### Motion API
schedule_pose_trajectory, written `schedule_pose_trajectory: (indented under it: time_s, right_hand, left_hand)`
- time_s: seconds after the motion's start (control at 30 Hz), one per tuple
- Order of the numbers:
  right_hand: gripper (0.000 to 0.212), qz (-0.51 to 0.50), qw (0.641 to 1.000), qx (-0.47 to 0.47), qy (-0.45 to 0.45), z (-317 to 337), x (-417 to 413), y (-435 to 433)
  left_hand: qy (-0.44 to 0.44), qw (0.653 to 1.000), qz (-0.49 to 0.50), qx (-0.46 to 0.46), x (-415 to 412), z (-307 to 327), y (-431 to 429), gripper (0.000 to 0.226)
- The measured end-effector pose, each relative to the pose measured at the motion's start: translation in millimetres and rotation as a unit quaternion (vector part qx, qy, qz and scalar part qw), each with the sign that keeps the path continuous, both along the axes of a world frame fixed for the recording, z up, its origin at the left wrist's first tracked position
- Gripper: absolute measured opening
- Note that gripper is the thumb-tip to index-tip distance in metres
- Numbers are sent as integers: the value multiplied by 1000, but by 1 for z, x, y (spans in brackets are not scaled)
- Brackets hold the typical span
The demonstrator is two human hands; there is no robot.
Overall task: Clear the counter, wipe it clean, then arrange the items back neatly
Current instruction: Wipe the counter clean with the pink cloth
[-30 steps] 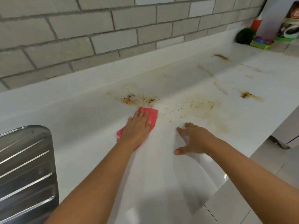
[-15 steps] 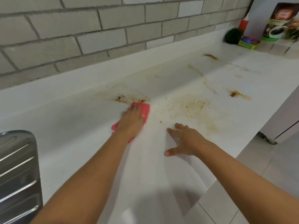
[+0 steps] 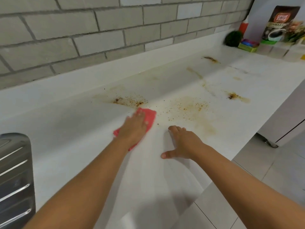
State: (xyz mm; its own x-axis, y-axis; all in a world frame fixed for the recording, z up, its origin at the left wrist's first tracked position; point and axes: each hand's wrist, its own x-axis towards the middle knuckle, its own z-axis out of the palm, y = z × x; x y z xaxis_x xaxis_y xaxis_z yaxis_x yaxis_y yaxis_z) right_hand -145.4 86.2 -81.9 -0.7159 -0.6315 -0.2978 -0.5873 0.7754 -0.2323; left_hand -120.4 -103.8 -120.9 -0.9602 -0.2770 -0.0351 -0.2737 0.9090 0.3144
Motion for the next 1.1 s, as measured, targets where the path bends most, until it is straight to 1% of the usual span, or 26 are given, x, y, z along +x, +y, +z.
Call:
schedule_pose_trajectory:
  time_s: [0.07,0.13,0.2,0.27,0.33,0.37,0.43,0.53,0.6,0.67,0.73,0.77,0.8,0.87,0.93,0.97,1.0,1.03,1.07,1.1]
  right_hand:
    - [105,6,1000,1,11,0,1,3]
    - [105,6,1000,0,15,-1,1,4]
    - [105,6,1000,3,14,-3,1,4]
    - [107,10,1000,9,16,-4,-1,4]
    - [108,11,1000,10,16,-5,-1,3]
    - [109,11,1000,8,15,-5,-1,3]
    - [109,11,1000,3,13,-5,0,4]
    - [108,9,1000,-1,14,-5,1,5]
    - [109,9,1000,-1,15,-5,1,5]
    - [110,9,1000,4,11,-6,0,5]
    - [111,5,1000,9,5,-7,-2,6]
    - [112,2,1000,8,4,-7,-3,6]
    - [112,-1,1000,7,5,-7,-2,6]
    - [113,2,1000,3,12,-5,0,5]
    - [113,1,1000,6,-5,2,2,6]
    - [110,-5,1000,-3,-26,7,1,7]
    - [103,-20,998,-31,-50,13,1,9]
    - [89,-42,995,-76,-57,18,0,8]
    - [72,-71,988,-134,-34,22,0,5]
    - [55,-100,978,-180,15,22,2,-2]
  left_hand:
    - [5,998,-61,-11,32,-1,25,52]
    - [3,997,-66,-35,48,2,14,51]
    - [-2,999,-9,-47,39,2,-19,50]
    - [-14,996,73,-54,15,7,-51,50]
    - [-13,992,114,-56,-5,8,-60,49]
    - [-5,993,112,-47,-11,9,-56,48]
    - [9,997,76,-30,-4,5,-29,48]
    - [40,998,1,-40,30,-2,9,49]
    - [30,998,-5,-56,33,0,2,49]
    - [14,997,44,-65,16,4,-24,48]
    - [6,991,123,-61,-2,9,-47,47]
    - [3,988,143,-63,-6,11,-48,46]
    - [1,988,139,-70,-8,11,-42,45]
    - [23,994,99,-41,-5,10,-14,45]
    - [43,998,50,-6,10,7,26,48]
    - [46,998,30,11,17,6,44,48]
    - [41,998,17,37,22,6,58,49]
    - [28,995,21,96,27,8,65,49]
    - [17,981,39,189,32,11,66,49]
    - [31,953,66,294,37,18,63,48]
